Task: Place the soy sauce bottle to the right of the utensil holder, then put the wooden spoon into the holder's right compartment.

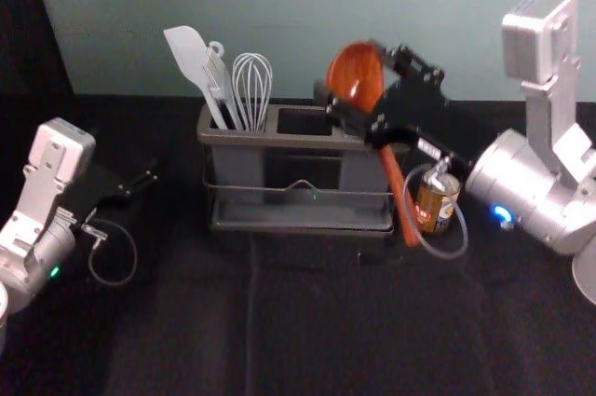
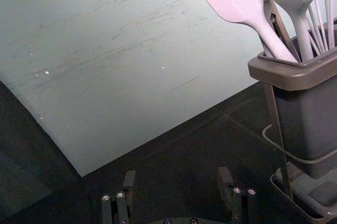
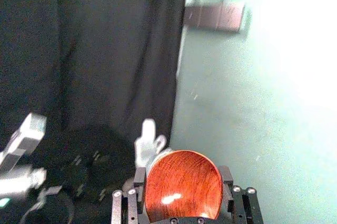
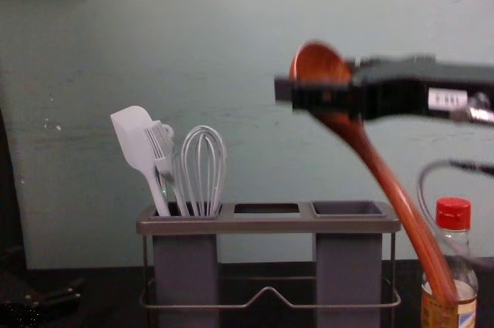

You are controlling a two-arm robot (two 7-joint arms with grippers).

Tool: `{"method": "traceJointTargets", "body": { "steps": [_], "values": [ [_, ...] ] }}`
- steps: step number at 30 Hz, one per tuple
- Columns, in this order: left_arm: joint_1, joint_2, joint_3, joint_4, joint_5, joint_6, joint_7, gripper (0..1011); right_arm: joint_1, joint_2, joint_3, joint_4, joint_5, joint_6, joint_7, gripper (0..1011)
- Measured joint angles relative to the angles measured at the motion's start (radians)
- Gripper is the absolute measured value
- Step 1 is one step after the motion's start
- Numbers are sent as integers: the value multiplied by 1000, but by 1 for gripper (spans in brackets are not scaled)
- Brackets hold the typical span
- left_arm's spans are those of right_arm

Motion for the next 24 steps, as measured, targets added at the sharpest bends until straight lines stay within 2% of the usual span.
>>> {"method": "traceJointTargets", "body": {
  "steps": [4, 7, 13, 19, 24],
  "values": [
    [0, 0, 0, 0, 0, 0, 0, 1005, 47, -36, -1, 45, -16, -69, -36, 841],
    [0, 0, 0, 0, 0, 0, 0, 1005, 74, -61, -4, 75, -31, -98, -57, 841],
    [0, 0, 0, 0, 0, 0, 0, 1005, 162, -146, -22, 196, -95, -167, -117, 841],
    [0, 0, 0, 0, 0, 0, 0, 1005, 236, -205, -27, 308, -140, -186, -141, 842],
    [0, 0, 0, 0, 0, 0, 0, 1005, 278, -233, -27, 376, -164, -192, -146, 842]
  ]
}}
